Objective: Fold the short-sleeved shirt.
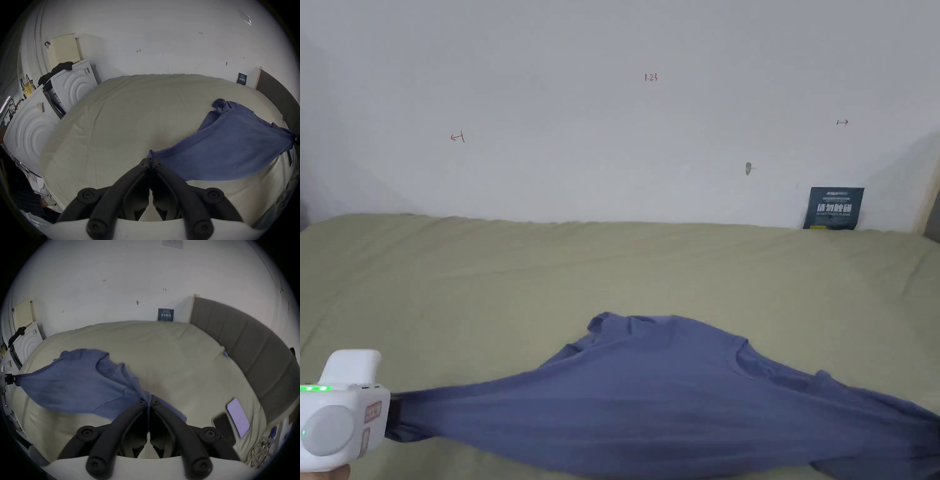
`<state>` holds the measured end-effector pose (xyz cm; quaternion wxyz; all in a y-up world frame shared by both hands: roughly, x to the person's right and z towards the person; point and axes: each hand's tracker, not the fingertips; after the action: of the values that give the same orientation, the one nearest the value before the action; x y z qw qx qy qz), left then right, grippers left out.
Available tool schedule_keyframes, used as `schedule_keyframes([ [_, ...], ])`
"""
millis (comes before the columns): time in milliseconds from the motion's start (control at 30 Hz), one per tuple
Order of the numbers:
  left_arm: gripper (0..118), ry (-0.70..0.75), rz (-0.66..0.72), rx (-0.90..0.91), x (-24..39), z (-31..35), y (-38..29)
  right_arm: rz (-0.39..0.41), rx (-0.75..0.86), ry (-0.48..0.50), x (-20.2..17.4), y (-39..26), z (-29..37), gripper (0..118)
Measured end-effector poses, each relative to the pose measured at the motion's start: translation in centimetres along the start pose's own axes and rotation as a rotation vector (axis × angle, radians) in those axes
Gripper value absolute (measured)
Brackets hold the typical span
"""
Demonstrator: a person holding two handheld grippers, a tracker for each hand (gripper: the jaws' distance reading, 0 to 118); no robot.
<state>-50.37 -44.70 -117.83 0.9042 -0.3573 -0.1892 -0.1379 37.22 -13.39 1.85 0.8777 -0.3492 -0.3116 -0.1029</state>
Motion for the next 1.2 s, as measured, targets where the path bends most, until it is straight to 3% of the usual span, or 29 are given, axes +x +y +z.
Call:
schedule_keyframes([
  [233,0,-0.034,0.048,-0.052,-0.5,-0.4,-12.8,-0.053,-0.059,-0.005,1.0,-7.1,4.2,2],
  [433,0,-0.042,0.088,-0.109,-0.9,-0.6,-22.6,-0.091,-0.083,-0.014,1.0,-9.6,5.6,2],
  [600,0,-0.047,0.105,-0.126,0.1,-1.1,-26.0,-0.081,-0.103,-0.019,0.1,-10.1,5.3,2],
  [633,0,-0.047,0.108,-0.125,0.2,-1.1,-26.1,-0.076,-0.106,-0.018,0.3,-10.0,5.2,5],
  [667,4,-0.055,0.116,-0.120,0.7,-1.5,-26.3,-0.072,-0.107,-0.008,0.1,-10.0,5.3,24],
  [700,18,-0.069,0.123,-0.108,1.6,-2.2,-25.9,-0.062,-0.108,-0.008,-0.3,-10.0,5.4,62],
  [733,58,-0.083,0.121,-0.088,2.8,-2.4,-24.5,-0.043,-0.108,-0.028,-0.7,-9.9,5.6,101],
  [767,118,-0.089,0.119,-0.076,3.1,-2.5,-23.6,-0.018,-0.113,-0.047,-0.4,-9.8,5.6,118],
  [833,114,-0.115,0.153,-0.087,5.4,-3.4,-26.9,-0.004,-0.020,-0.051,-0.9,-9.5,6.8,118],
  [867,118,-0.105,0.128,-0.034,4.7,-3.6,-21.9,-0.004,-0.034,-0.040,-1.4,-9.4,7.3,118],
  [967,118,-0.119,0.159,-0.012,5.9,-4.4,-22.9,-0.005,-0.025,0.039,-1.4,-8.9,7.7,118],
  [1000,118,-0.127,0.154,-0.010,6.4,-0.9,-20.7,0.000,-0.018,0.048,-2.0,-8.7,8.1,118],
  [1133,115,-0.137,0.080,0.005,8.7,0.8,-15.5,0.034,0.073,0.111,-6.1,-8.7,8.9,117],
  [1167,105,-0.151,0.073,0.021,10.1,1.0,-14.2,0.039,0.097,0.113,-8.1,-8.8,9.5,108],
  [1200,80,-0.162,0.065,0.029,11.3,1.2,-13.4,0.060,0.118,0.125,-9.3,-9.1,9.8,83],
])
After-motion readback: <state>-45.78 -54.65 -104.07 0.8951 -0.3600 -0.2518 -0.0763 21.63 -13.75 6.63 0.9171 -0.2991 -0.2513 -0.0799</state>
